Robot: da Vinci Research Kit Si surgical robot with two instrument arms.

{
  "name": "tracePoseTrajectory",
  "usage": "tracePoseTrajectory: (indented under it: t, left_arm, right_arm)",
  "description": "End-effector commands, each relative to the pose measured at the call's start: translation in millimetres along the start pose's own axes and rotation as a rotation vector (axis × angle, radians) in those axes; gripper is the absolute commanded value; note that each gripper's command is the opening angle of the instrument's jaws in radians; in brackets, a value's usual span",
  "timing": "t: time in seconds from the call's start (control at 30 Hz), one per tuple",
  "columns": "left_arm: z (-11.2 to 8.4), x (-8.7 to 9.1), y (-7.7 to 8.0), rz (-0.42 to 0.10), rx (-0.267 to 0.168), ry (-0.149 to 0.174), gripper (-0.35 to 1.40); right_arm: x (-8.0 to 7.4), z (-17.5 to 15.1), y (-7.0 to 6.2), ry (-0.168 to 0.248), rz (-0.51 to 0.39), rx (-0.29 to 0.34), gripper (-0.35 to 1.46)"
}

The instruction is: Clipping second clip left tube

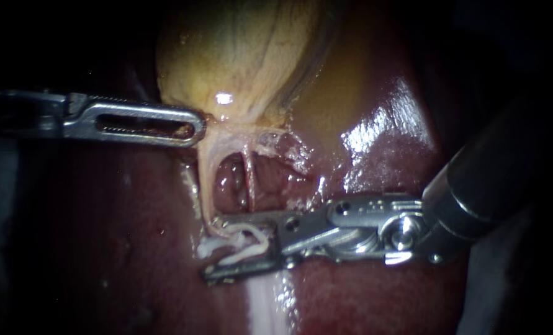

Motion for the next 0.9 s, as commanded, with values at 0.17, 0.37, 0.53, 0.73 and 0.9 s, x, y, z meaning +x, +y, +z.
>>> tracePoseTrajectory:
  t: [0.17,0.37,0.53,0.73,0.9]
  left_arm:
    - [0.0,0.0,0.0,0.0,0.0,0.001,-0.35]
    - [0.0,0.0,0.0,0.0,0.0,0.001,-0.35]
    - [0.0,0.0,0.0,0.0,0.0,0.001,-0.35]
    - [0.0,0.0,0.1,0.0,0.0,0.001,-0.35]
    - [0.0,-0.1,0.1,0.0,0.0,0.001,-0.35]
  right_arm:
    - [0.0,0.0,0.0,0.0,0.0,0.0,0.48]
    - [0.1,0.0,0.1,0.0,0.001,0.0,0.48]
    - [0.0,-0.1,0.3,0.001,0.002,-0.001,0.48]
    - [-0.2,-0.2,0.9,0.001,0.003,-0.003,0.48]
    - [-0.2,-0.3,1.2,0.001,0.003,-0.001,0.48]
